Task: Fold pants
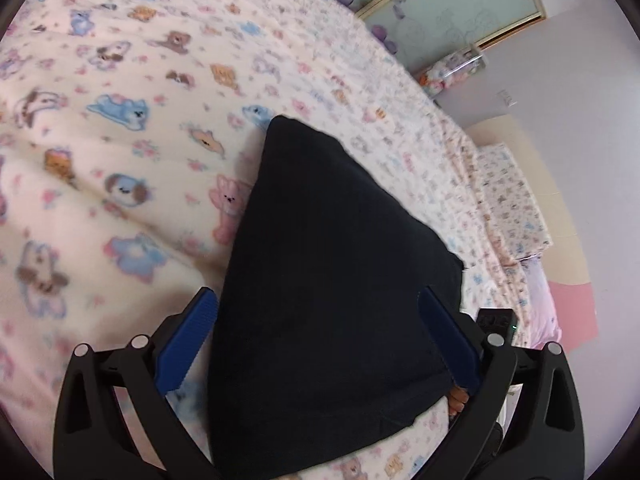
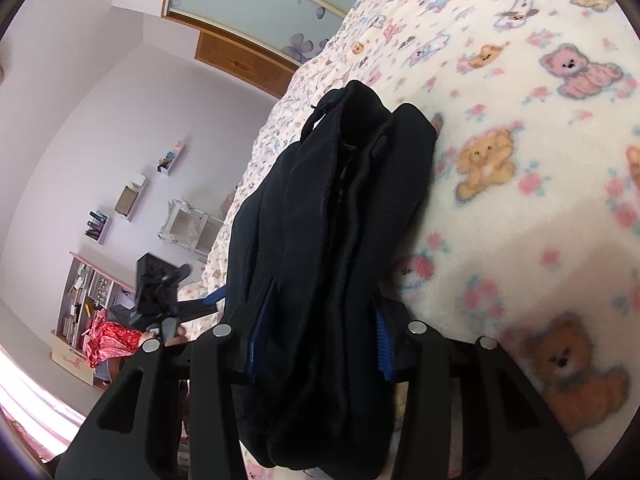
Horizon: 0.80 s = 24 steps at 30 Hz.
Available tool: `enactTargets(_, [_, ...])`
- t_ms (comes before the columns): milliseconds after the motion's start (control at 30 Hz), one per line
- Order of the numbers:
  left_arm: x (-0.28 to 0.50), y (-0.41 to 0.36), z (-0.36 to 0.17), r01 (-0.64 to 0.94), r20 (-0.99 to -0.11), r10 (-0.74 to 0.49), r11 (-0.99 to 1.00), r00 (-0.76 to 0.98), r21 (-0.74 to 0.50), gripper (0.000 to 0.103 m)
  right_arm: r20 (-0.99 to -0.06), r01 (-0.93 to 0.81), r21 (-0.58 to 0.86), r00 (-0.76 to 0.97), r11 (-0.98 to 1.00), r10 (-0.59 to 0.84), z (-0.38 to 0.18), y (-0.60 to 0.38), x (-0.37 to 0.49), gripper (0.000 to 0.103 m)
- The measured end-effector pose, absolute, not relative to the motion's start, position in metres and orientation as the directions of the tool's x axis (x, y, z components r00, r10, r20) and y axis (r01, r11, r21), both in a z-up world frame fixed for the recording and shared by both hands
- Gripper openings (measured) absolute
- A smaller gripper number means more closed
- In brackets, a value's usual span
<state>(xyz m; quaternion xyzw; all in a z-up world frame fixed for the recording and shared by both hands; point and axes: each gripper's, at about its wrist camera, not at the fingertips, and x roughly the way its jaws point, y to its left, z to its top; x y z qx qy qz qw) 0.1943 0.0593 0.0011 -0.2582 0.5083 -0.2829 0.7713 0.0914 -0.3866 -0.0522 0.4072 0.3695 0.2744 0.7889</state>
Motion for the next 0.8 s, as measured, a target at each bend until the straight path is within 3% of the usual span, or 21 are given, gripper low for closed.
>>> enactTargets(267, [0.219,0.051,-0.026,0.174,-0.618,-0.756,0.652,0.213,-0.738,0.101,-0.336,-0.141,0.856,0.578,0.497,0.744,-0.054,-0.389,0.093,0.046])
enactTargets(367, [0.227,0.05,-0.026,0.151,-0.547,-0.818,0.572,0.177,-0.806,0.098,-0.331,-0.143,0.859,0.577,0.491,0.747,-0.057,-0.392,0.095,0.046])
enactTargets(433, [0.23,0.05,-0.029,0.133,-0.548,-0.819,0.571,0.171,-0.81,0.088,-0.331,-0.144,0.859,0.576,0.492,0.747,-0.057,-0.393,0.095,0.046])
enactTargets(500, [0.229,0.05,-0.032,0.126,-0.59,-0.789,0.611,0.172,-0.781,0.05,-0.333,-0.144,0.857,0.578,0.495,0.745,-0.057,-0.392,0.095,0.046])
enactTargets(633, [0.225,0.06,-0.038,0.117,-0.571,-0.8,0.595,0.184,-0.795,0.031,-0.338,-0.153,0.846,0.589,0.512,0.734,-0.056,-0.39,0.093,0.044])
enactTargets(700, [0.222,0.06,-0.034,0.139,-0.57,-0.798,0.598,0.195,-0.789,0.014,-0.336,-0.157,0.843,0.592,0.514,0.732,-0.054,-0.388,0.092,0.042])
enactTargets(800, [0.217,0.052,-0.023,0.187,-0.598,-0.769,0.637,0.228,-0.748,0.01,-0.329,-0.168,0.839,0.601,0.518,0.728,-0.051,-0.388,0.09,0.038])
